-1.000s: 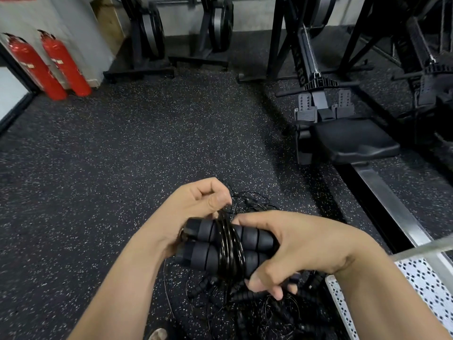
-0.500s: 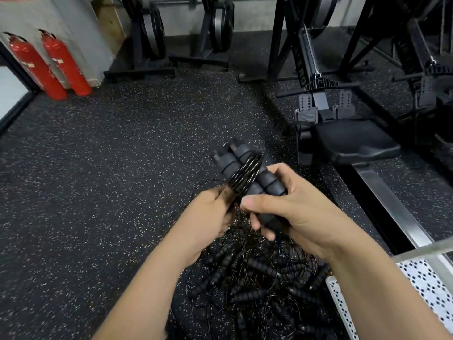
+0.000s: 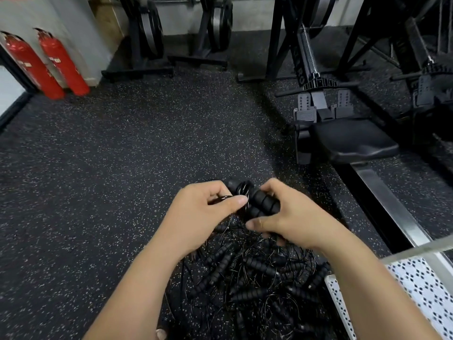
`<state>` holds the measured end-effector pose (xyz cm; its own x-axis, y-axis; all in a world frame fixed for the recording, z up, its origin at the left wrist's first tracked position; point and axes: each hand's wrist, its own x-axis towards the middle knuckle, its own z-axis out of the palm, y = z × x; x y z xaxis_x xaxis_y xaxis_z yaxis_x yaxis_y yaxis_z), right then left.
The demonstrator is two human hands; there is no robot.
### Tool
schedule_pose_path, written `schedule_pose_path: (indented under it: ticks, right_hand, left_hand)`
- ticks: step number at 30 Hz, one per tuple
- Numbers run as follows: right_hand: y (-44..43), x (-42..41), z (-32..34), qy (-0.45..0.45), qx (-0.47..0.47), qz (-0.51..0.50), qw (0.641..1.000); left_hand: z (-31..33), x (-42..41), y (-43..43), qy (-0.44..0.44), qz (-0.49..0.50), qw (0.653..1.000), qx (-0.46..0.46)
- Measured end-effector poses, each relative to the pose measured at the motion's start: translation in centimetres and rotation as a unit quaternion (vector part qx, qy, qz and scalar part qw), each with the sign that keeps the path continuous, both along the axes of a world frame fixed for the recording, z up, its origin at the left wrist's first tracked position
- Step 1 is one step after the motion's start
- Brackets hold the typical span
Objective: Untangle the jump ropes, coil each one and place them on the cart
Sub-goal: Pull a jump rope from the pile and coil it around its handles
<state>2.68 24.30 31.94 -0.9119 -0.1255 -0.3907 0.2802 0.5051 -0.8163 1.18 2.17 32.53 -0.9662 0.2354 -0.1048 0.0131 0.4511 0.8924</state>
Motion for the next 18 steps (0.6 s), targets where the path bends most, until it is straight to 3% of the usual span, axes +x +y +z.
schedule_pose_path:
  ticks: [10,15,18]
  right_hand:
    - [0.6,1.6,3.3,-0.148,-0.164,0.221,0.95]
    - [1.1,1.9,3.8,-0.119,-0.266,0.248,0.924]
    - [1.0,1.9,3.9,-0.086,-0.352,0.209,0.908]
  left_hand:
    - [-0.3,-0.5,-1.6,-0.045,-0.051,0.993,0.096]
    - [-0.4,-1.5,-1.7,-0.103,-0.079,0.982,0.137]
    - [-1.1,-1.0,-1.4,-0.145,-0.02,0.973,0.179]
